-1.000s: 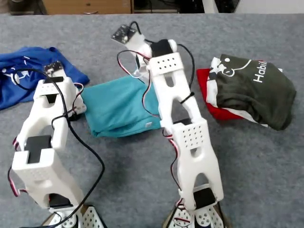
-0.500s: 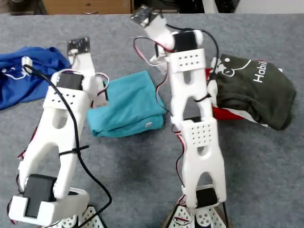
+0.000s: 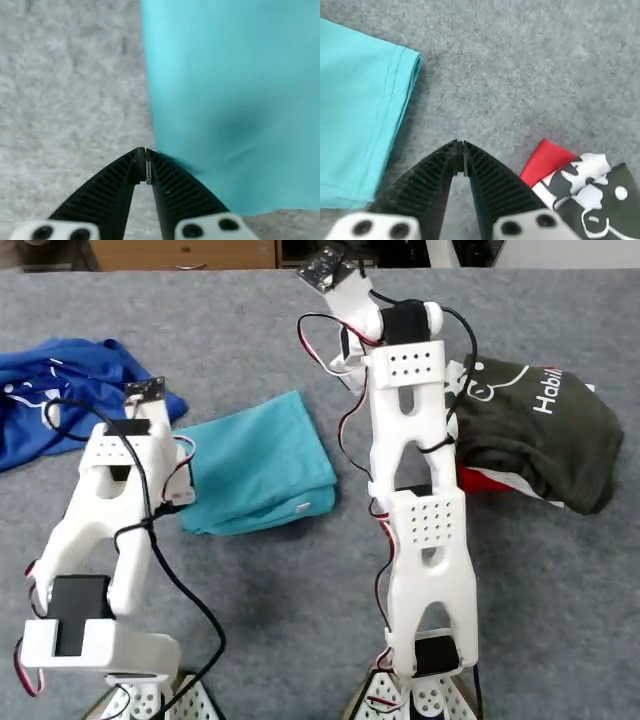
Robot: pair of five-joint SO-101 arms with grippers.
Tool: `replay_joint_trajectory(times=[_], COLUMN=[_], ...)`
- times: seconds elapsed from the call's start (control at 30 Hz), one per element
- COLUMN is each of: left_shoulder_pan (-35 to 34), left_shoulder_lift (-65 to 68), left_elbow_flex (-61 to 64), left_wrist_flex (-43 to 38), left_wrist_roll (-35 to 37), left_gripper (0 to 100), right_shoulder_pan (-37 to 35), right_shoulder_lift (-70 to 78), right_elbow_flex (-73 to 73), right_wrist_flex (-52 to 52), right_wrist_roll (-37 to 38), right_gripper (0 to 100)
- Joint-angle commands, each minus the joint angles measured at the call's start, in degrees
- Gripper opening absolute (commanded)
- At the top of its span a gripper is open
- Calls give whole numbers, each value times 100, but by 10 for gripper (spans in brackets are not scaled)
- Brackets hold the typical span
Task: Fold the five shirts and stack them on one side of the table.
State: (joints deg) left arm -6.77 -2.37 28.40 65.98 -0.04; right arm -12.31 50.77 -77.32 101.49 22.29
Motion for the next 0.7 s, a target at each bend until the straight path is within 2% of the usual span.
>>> replay_joint_trajectory(times=[0.0,0.2,0.3,0.43,0.6,0.67], left_shoulder_pan=[-114,-149,-343,-554,-844,-853], left_shoulder_lift=[-40,-330,-857,-1789,-2545,-2624], left_elbow_flex=[-53,-114,-149,62,448,633], left_wrist_flex=[-18,185,475,624,615,651], left_wrist_roll=[-114,-123,-176,-712,-844,-826], left_gripper=[19,19,19,19,19,19], right_shoulder_pan=[-22,-84,-154,-479,-927,-1121], right_shoulder_lift=[-831,-2229,-3231,-4655,-6000,-6255], right_elbow_flex=[312,2026,3538,5859,8251,8971], right_wrist_flex=[97,97,97,26,-1196,-1934], right_wrist_roll=[-141,-114,-105,-105,-202,-668], right_gripper=[1,1,1,2,2,3])
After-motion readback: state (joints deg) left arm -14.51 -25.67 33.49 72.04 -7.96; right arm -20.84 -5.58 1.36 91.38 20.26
